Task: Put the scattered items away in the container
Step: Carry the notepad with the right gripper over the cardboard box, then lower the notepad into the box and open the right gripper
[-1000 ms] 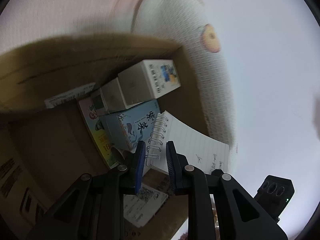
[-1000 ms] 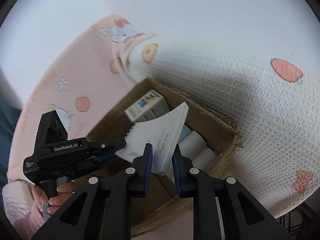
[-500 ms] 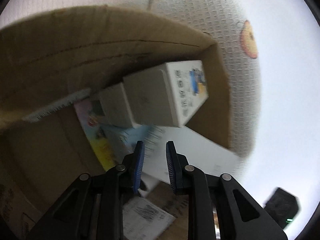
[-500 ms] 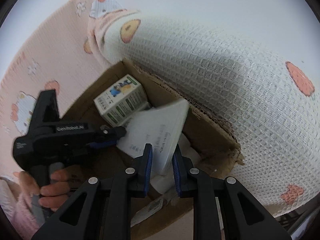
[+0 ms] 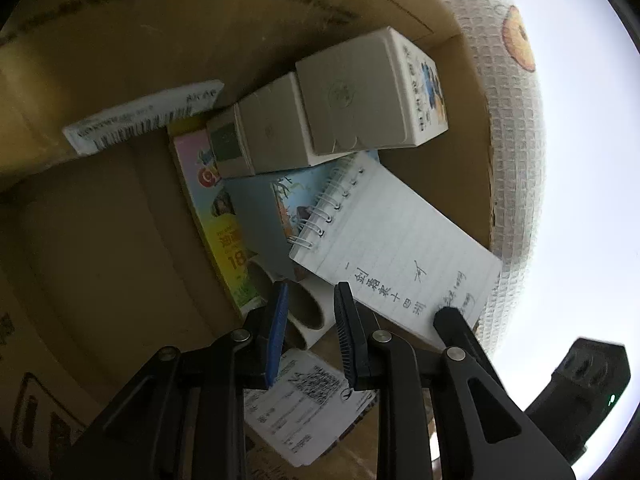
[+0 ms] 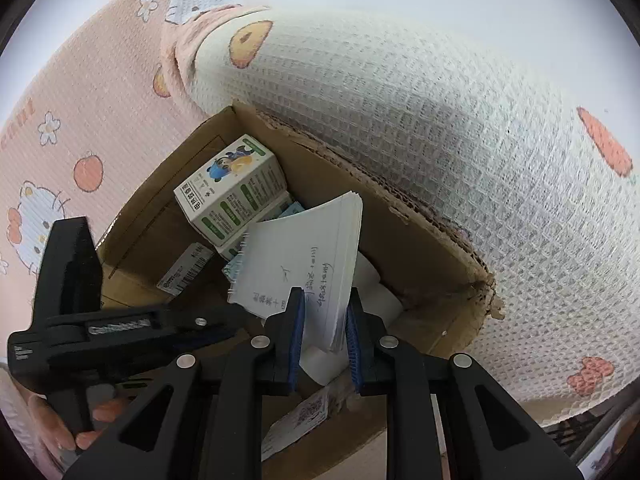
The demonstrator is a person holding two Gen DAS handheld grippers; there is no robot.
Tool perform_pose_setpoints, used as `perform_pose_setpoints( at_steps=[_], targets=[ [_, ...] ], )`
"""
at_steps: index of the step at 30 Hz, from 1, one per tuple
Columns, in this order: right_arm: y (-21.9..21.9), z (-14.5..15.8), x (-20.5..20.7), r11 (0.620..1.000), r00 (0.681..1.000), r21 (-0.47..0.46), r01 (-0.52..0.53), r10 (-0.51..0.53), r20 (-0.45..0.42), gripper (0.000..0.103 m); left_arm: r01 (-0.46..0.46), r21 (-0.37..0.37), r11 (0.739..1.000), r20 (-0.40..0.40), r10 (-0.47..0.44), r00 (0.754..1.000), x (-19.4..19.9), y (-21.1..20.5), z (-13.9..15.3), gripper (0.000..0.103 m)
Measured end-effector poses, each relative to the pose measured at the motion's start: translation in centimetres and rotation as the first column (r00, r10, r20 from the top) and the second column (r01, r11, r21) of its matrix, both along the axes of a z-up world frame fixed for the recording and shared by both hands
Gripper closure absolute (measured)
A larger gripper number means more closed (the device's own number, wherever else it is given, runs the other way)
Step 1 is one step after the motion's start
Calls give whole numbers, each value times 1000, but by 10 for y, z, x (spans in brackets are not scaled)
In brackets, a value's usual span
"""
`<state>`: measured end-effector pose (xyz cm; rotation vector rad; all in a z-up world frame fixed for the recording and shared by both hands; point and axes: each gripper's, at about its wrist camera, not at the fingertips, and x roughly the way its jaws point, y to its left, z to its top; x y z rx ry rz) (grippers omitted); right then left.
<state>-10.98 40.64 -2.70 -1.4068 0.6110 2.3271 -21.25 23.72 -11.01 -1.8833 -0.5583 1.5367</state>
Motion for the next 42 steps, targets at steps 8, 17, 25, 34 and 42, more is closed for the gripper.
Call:
perform_pose_setpoints(
  at_steps=[8, 17, 25, 34, 42],
  targets=[
    [2, -4, -6, 998, 995, -11, -59, 60, 79, 78, -17, 0, 1000, -51, 17, 999, -11, -5, 6, 78],
    [-1, 20, 0, 982, 980, -85, -167, 175, 98, 73, -40, 40, 998, -47, 41, 998, -17, -19, 6, 78],
    [-20, 9, -20, 973, 963, 23, -229, 223, 153, 73, -19, 76, 997, -39, 22, 999, -6, -35, 16, 78],
    [-21, -4, -27, 964, 948, 56, -260, 244, 204, 73, 30, 61, 998, -47, -27, 998, -5, -31, 12, 97],
    [-32, -21, -31, 935, 911, 61, -349, 323, 256, 73, 2, 100, 995, -9, -1, 1000, -21, -39, 5, 97]
  ],
)
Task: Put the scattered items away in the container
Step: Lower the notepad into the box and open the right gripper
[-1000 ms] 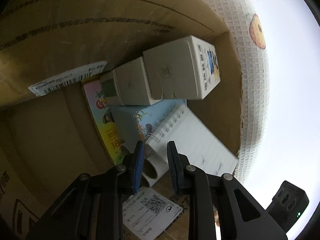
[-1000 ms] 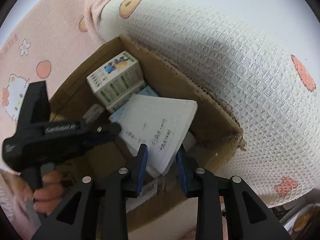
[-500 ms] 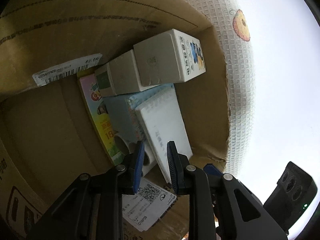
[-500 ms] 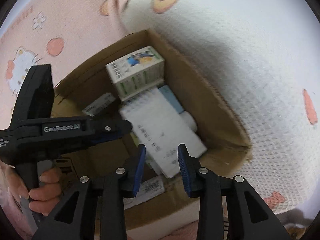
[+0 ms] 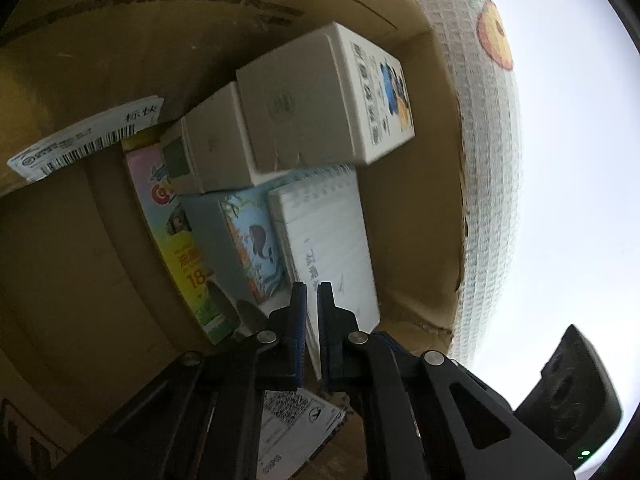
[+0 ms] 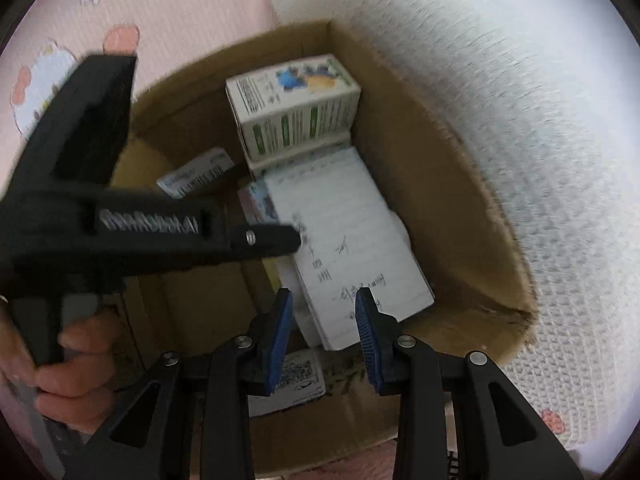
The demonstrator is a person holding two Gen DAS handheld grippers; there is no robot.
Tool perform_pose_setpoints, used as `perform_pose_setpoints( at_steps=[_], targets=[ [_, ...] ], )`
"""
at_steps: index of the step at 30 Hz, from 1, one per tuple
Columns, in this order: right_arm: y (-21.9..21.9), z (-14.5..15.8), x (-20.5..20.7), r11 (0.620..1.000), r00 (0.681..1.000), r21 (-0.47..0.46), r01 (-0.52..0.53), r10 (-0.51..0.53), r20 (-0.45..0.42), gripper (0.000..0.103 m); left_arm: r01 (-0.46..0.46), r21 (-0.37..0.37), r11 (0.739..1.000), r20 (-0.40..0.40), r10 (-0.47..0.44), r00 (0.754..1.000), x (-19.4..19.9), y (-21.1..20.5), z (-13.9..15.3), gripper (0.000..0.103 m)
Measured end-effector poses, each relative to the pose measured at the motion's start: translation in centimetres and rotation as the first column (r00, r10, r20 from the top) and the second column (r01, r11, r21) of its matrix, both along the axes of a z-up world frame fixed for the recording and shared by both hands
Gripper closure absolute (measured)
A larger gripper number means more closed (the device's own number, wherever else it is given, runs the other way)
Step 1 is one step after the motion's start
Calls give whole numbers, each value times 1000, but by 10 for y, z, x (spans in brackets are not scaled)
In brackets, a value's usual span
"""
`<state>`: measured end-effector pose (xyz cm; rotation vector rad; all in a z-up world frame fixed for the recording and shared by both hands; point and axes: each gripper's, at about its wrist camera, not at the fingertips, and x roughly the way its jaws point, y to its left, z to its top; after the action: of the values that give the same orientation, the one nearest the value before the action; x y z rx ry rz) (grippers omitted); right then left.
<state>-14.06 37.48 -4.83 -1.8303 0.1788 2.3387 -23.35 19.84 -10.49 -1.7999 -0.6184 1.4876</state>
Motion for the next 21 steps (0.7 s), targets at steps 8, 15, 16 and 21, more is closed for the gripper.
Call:
perform_pose_setpoints(
  at_steps=[8, 15, 16, 21],
  targets=[
    [8, -7, -9, 1000, 1000, -2, -4, 4, 9, 73, 23, 11, 1000, 34, -23, 999, -4, -13, 0, 97],
    [3, -10, -12, 994, 997, 85, -74, 70, 45, 73, 20, 7, 1000, 56, -20, 998, -8, -26, -3, 97],
    [6, -9, -13, 994, 997, 91, -63, 59, 43, 73, 20, 3, 1000, 57, -20, 998, -8, -28, -4, 97],
    [18, -2, -13, 988, 999, 155, -28, 23, 33, 73, 7, 5, 1000, 57, -7, 998, -15, -40, 0, 97]
  ],
)
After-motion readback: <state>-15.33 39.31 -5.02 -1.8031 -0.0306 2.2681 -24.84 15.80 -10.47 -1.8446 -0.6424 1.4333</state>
